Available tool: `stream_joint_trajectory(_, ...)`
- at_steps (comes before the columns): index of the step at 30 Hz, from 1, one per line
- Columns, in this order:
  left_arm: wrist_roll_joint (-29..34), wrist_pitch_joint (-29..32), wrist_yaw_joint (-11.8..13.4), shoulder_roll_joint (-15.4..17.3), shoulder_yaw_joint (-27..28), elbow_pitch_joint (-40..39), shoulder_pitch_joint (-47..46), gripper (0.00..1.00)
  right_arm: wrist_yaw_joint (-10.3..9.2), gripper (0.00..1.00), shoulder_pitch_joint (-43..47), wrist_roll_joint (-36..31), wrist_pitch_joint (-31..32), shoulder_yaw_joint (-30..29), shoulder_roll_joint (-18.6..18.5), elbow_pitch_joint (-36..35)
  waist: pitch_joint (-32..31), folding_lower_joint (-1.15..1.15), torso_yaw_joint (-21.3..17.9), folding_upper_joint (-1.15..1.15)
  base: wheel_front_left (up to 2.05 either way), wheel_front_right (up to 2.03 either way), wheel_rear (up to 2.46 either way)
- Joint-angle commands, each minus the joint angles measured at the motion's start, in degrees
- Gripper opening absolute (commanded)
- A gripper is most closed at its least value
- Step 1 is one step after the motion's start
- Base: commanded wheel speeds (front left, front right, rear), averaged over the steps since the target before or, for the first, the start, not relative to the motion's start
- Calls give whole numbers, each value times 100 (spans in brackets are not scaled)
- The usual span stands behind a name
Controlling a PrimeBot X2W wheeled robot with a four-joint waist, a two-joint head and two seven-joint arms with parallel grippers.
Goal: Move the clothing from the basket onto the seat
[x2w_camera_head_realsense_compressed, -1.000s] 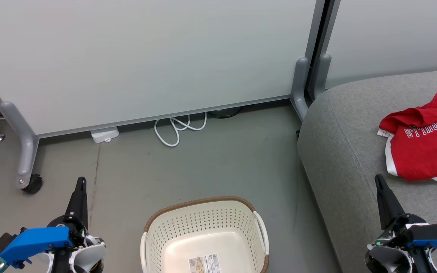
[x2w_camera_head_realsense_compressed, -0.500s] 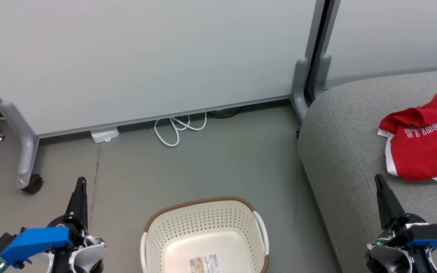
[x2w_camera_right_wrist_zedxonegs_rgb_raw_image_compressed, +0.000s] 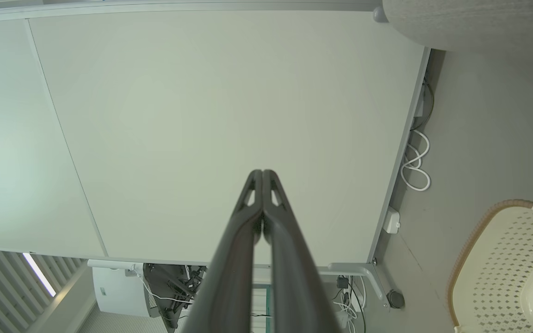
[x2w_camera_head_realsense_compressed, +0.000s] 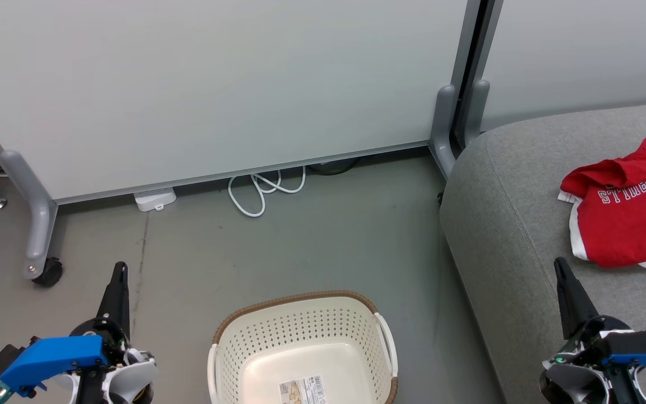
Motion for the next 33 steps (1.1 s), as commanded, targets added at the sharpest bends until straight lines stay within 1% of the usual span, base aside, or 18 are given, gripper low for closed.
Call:
stream_joint_trajectory(1, -15, 26, -51, -5, 14, -23, -53, 0, 2, 0, -61, 15, 17, -10, -19, -15, 0, 0, 0, 0, 0, 0, 0)
stream_joint_trajectory(33, -16, 25, -51, -5, 12, -24, -53, 0, 2, 0, -60, 16, 17, -9, -19, -16, 0, 0, 0, 0, 0, 0, 0)
